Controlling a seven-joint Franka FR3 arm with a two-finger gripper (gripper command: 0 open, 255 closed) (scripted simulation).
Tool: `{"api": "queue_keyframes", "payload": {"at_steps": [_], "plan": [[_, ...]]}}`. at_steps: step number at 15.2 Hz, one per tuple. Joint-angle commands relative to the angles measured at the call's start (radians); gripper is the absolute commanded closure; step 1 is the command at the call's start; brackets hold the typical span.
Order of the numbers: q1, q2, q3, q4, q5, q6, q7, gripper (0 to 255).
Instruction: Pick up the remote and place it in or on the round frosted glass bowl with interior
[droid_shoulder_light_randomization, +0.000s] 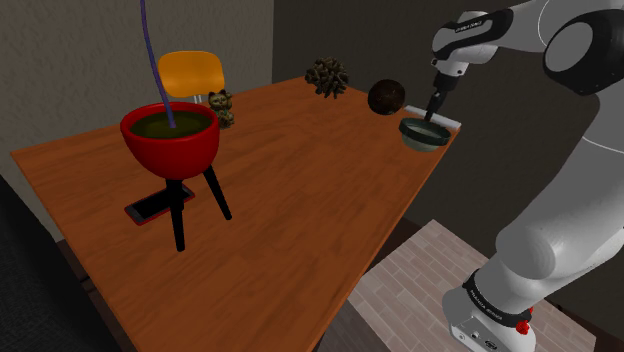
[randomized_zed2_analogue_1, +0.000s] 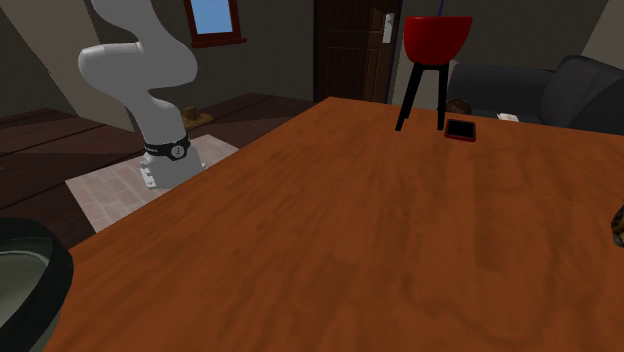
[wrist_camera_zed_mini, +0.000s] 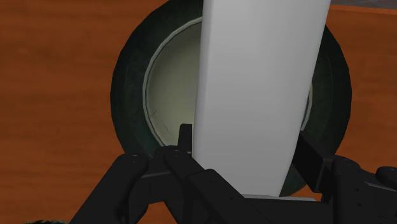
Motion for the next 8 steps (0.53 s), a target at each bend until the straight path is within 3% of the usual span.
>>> {"api": "queue_keyframes", "payload": {"at_steps": [1,8], "plan": [[0.000,0.006,0.001,-0.017,0.003,0.023,-0.001,255],[-0.001,0.023,0.002,-0.059,0.010,0.082,-0.006,255]]}}
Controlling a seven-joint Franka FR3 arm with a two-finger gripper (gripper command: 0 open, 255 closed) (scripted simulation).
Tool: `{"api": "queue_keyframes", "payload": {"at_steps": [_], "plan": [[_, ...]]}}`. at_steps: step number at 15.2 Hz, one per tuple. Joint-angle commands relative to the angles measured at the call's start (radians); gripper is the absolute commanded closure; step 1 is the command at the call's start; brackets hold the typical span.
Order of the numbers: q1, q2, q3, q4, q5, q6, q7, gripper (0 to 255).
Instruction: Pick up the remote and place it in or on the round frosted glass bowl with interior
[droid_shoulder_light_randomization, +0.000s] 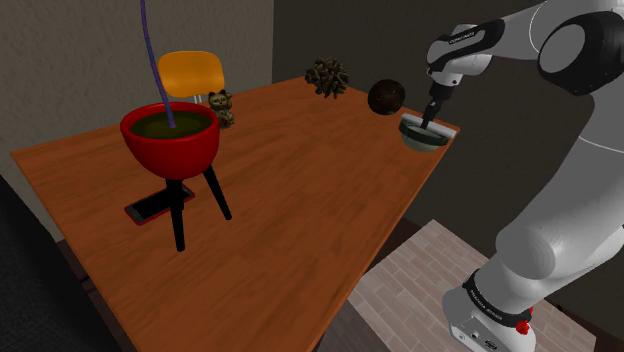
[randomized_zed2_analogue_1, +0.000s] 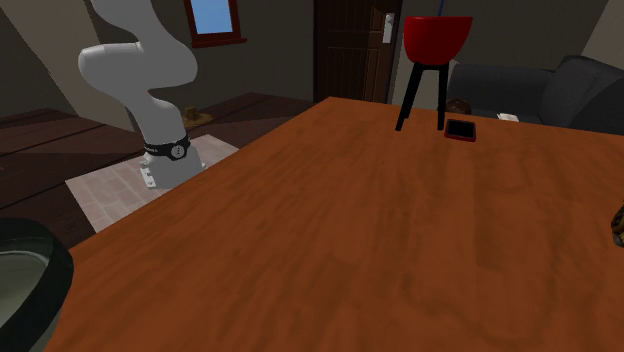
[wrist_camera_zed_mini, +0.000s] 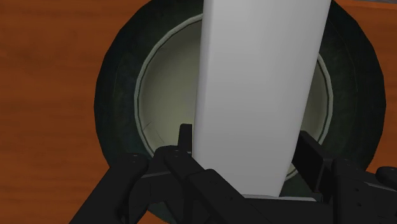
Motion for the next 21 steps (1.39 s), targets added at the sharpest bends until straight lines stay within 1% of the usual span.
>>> {"api": "queue_keyframes", "payload": {"at_steps": [1,6,7,12,16,21], "plan": [[0.000,0.000,0.000,-0.003,0.000,0.003,-0.001,255],[0.000,0.000,0.000,-0.003,0.000,0.003,-0.001,255],[0.000,0.000,0.000,-0.003,0.000,0.003,-0.001,0],[0.000,0.000,0.000,-0.002,0.000,0.003,-0.001,0],[0.002,-0.030,-0.002,0.088,-0.012,-0.116,0.008,0],[0.002,-0.030,-0.002,0.088,-0.012,-0.116,0.008,0]]}}
